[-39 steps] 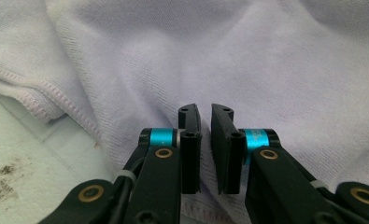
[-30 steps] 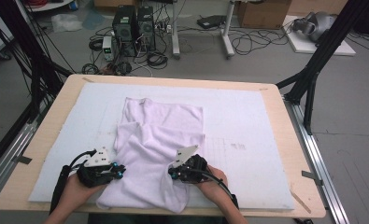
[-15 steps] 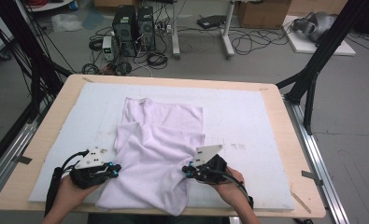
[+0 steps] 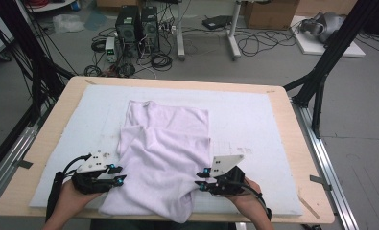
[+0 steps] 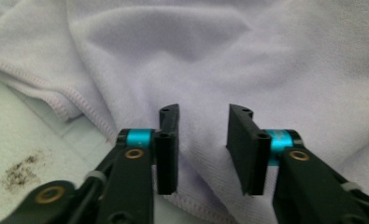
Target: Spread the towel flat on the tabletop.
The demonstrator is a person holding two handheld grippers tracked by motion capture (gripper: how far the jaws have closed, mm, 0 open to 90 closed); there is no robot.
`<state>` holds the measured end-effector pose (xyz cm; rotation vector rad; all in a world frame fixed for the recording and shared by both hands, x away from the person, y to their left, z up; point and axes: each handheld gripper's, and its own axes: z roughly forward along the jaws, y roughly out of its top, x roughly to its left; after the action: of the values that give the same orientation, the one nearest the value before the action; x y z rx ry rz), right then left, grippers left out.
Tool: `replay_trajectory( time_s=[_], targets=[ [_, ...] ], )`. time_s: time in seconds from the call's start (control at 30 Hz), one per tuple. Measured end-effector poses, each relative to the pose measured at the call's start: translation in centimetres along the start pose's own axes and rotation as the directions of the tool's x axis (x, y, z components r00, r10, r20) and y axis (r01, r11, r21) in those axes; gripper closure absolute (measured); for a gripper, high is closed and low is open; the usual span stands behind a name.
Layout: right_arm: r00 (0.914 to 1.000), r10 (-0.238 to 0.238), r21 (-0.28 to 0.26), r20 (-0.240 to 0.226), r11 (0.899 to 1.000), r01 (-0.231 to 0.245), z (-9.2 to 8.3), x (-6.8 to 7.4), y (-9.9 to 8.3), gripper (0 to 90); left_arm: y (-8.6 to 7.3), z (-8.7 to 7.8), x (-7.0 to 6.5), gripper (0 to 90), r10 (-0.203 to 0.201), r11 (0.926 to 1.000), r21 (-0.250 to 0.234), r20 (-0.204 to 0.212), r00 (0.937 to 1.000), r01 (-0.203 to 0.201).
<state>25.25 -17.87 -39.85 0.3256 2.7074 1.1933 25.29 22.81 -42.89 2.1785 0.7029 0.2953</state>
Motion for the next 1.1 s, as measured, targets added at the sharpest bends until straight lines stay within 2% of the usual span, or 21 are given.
replay_trajectory(
  time_s=[0.07, 0.17, 0.2, 0.27, 0.3, 0.33, 0.43, 0.57, 0.63, 0.73, 0.87, 0.9, 0.97, 1.0, 1.1],
  targets=[
    [1.0000, -0.007, 0.024, 0.000, 1.000, 0.007, 1.1, 0.2, -0.2, 56.7, -0.1, 0.3, 0.1, 59.6, 0.009, 0.9997, 0.020, 0.007, 0.9999, -0.009],
    [0.9997, 0.011, 0.046, -0.022, 0.999, -0.010, 2.6, -0.2, -0.7, 57.3, -0.2, 0.8, 0.1, 63.5, 0.018, 0.9988, 0.044, 0.023, 0.9996, -0.019],
    [0.9991, 0.012, 0.051, -0.040, 0.999, -0.009, 3.0, -0.4, -0.7, 64.1, -0.3, 1.0, 0.0, 68.6, 0.017, 0.9982, 0.056, 0.040, 0.9991, -0.019],
    [0.9962, 0.006, 0.065, -0.086, 0.998, 0.000, 3.2, -0.6, -0.5, 80.2, -0.3, 1.1, -0.2, 78.6, 0.039, 0.9972, 0.063, 0.047, 0.9981, -0.042],
    [0.9956, -0.001, 0.064, -0.093, 0.998, 0.007, 3.0, -0.6, -0.3, 82.4, -0.2, 1.0, -0.2, 84.6, 0.039, 0.9974, 0.059, 0.055, 0.9977, -0.042],
    [0.9948, -0.006, 0.059, -0.102, 0.998, 0.012, 2.9, -0.7, 0.1, 82.7, -0.1, 1.1, -0.2, 84.9, 0.049, 0.9968, 0.060, 0.049, 0.9976, -0.051],
    [0.9964, -0.022, 0.071, -0.083, 0.997, 0.027, 2.8, -0.9, 1.1, 83.4, 0.1, 1.2, -0.2, 85.9, 0.047, 0.9972, 0.056, 0.033, 0.9983, -0.049],
    [0.9995, -0.003, 0.076, -0.032, 0.997, 0.005, 3.5, -2.7, 2.4, 83.4, 0.6, 0.9, 0.3, 86.1, 0.025, 0.9996, 0.015, -0.013, 0.9996, -0.025],
    [0.9995, 0.030, 0.072, -0.008, 0.997, -0.030, 3.9, -3.9, 2.9, 83.3, 0.8, 0.9, 0.8, 86.1, 0.016, 0.9999, 0.002, -0.032, 0.9994, -0.016],
    [0.9974, 0.065, 0.092, 0.030, 0.993, -0.068, 4.8, -5.5, 3.3, 83.2, 1.1, 1.6, 1.7, 86.1, 0.006, 0.9997, 0.023, -0.073, 0.9973, -0.004],
    [0.9894, 0.138, 0.129, 0.044, 0.981, -0.143, 6.8, -7.4, 2.7, 82.8, 1.3, 2.5, 2.5, 85.5, -0.005, 0.9989, 0.046, -0.082, 0.9966, 0.008],
    [0.9871, 0.156, 0.119, 0.035, 0.980, -0.160, 7.0, -7.7, 2.6, 82.2, 1.3, 2.5, 2.6, 85.2, -0.008, 0.9990, 0.043, -0.081, 0.9967, 0.011],
    [0.9858, 0.164, 0.110, 0.036, 0.980, -0.167, 6.7, -7.8, 2.5, 79.0, 1.4, 2.3, 2.5, 83.3, -0.005, 0.9992, 0.039, -0.083, 0.9966, 0.008],
    [0.9868, 0.158, 0.103, 0.037, 0.982, -0.161, 6.5, -7.7, 2.5, 75.5, 1.4, 2.1, 2.5, 81.1, -0.006, 0.9994, 0.034, -0.083, 0.9966, 0.008],
    [0.9901, 0.130, 0.068, 0.053, 0.989, -0.133, 5.0, -6.9, 2.7, 73.2, 1.4, 1.4, 2.3, 75.3, -0.009, 0.9998, 0.017, -0.091, 0.9958, 0.011]
  ],
)
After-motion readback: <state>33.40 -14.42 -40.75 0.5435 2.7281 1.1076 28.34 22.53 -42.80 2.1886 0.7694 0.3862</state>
